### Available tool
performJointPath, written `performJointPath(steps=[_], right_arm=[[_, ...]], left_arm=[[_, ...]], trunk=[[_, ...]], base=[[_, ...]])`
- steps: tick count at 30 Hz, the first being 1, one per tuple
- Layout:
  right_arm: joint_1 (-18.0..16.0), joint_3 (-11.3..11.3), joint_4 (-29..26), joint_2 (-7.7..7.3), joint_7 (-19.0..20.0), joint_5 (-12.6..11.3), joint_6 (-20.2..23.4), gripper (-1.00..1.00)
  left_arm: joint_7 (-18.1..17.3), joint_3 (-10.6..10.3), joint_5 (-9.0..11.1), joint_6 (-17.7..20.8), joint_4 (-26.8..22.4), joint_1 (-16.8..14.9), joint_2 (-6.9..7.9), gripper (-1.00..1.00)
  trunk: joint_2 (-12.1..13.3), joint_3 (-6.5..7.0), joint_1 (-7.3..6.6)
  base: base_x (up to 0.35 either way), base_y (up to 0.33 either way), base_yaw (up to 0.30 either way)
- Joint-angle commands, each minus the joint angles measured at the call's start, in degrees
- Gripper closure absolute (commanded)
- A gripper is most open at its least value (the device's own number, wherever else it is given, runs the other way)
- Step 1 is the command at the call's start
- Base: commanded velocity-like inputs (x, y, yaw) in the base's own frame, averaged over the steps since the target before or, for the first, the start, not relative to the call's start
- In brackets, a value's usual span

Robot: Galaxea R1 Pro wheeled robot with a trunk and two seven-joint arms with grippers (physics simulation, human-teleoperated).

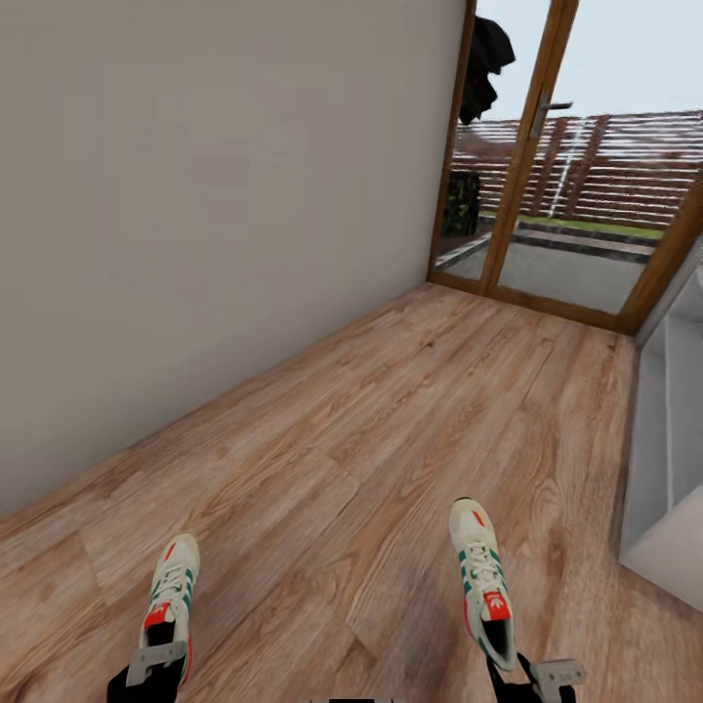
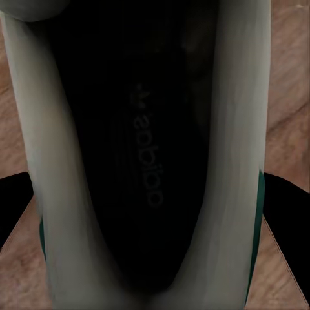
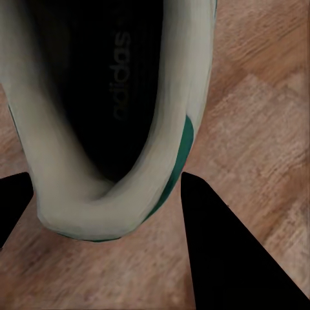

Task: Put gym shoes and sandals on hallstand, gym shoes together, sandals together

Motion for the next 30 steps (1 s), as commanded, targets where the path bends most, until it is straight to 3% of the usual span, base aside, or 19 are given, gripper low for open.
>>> performJointPath(steps=[1,5,24,30], right_arm=[[-0.1,-0.5,0.0,0.07,0.5,0.1,-0.1,1.00],[0.0,-0.5,0.2,0.06,0.4,0.1,-0.1,1.00],[0.0,-0.6,0.6,0.06,0.4,0.1,-0.1,1.00],[0.0,-0.6,0.6,0.06,0.3,0.1,-0.1,1.00]], left_arm=[[-0.4,0.0,0.6,-0.1,0.1,0.0,0.00,1.00],[-0.3,0.0,0.6,-0.2,0.1,0.0,-0.04,1.00],[-0.3,-0.1,0.3,-0.7,0.0,0.3,-0.16,1.00],[-0.3,-0.1,0.5,-2.0,-0.2,0.7,-0.16,1.00]], trunk=[[0.0,0.27,-0.03],[0.1,1.51,-0.14],[0.1,3.18,-0.14],[0.1,3.70,-0.14]], base=[[0.000,0.000,0.000],[0.000,0.000,0.000],[0.001,0.000,0.000],[0.150,0.027,0.000]])
